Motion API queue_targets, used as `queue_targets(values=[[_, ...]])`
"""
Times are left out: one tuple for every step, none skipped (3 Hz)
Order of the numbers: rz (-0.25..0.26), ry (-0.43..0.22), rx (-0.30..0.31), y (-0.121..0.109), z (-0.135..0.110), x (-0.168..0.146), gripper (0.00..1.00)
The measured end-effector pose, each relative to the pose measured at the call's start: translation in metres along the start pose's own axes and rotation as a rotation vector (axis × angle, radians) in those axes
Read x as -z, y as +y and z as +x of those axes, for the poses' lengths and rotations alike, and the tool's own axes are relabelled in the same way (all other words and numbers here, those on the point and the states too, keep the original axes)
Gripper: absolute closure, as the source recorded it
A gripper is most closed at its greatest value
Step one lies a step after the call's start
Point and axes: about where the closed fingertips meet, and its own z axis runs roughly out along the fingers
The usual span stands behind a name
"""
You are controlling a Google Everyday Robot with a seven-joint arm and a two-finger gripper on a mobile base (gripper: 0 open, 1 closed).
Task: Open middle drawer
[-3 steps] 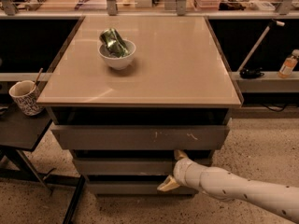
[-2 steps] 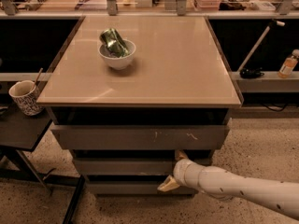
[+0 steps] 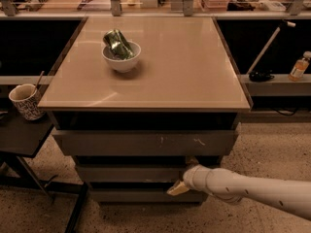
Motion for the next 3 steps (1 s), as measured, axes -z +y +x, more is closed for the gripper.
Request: queue_targets(values=[[0.0,0.0,0.0,0.0,0.0,0.0,0.19],[0.0,0.0,0.0,0.0,0.0,0.0,0.42],[0.0,0.0,0.0,0.0,0.0,0.0,0.65]])
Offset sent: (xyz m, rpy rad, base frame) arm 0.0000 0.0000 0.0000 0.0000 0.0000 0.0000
